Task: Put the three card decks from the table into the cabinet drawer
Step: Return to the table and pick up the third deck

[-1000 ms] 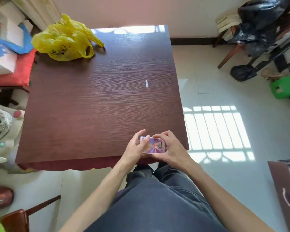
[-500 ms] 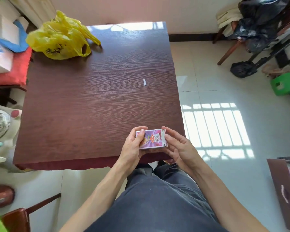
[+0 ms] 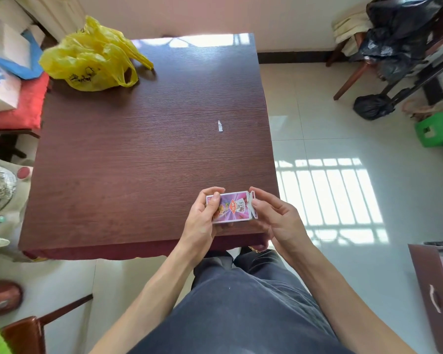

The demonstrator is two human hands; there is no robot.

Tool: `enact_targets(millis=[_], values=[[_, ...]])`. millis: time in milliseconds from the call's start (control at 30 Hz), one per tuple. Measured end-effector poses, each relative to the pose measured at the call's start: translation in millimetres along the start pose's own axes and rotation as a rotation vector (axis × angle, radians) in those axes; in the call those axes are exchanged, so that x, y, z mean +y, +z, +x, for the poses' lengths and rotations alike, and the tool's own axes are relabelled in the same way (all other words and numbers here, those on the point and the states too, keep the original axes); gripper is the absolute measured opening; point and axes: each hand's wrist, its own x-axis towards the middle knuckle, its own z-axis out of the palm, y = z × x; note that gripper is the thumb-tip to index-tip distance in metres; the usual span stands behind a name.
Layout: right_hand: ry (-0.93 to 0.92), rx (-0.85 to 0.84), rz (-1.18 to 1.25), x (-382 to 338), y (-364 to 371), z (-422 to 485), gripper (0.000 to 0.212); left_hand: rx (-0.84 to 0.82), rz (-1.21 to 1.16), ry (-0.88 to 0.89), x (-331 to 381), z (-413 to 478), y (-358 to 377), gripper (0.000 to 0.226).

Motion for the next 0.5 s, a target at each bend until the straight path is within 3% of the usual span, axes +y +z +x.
enact_targets(millis=[133, 333, 500], values=[[-0.088, 0.089, -0.154, -1, 2, -1, 0.023, 0.052, 0.064, 0.059, 2, -1, 7, 0.025], [-0.138, 0.18, -0.211, 7, 7, -3, 0.025, 0.13, 0.166, 0.184, -3, 2, 15, 0.016], [-0.186, 0.146, -0.3, 21, 11, -7, 0.04, 0.198, 0.17, 0.239, -10, 1, 22, 0.016]])
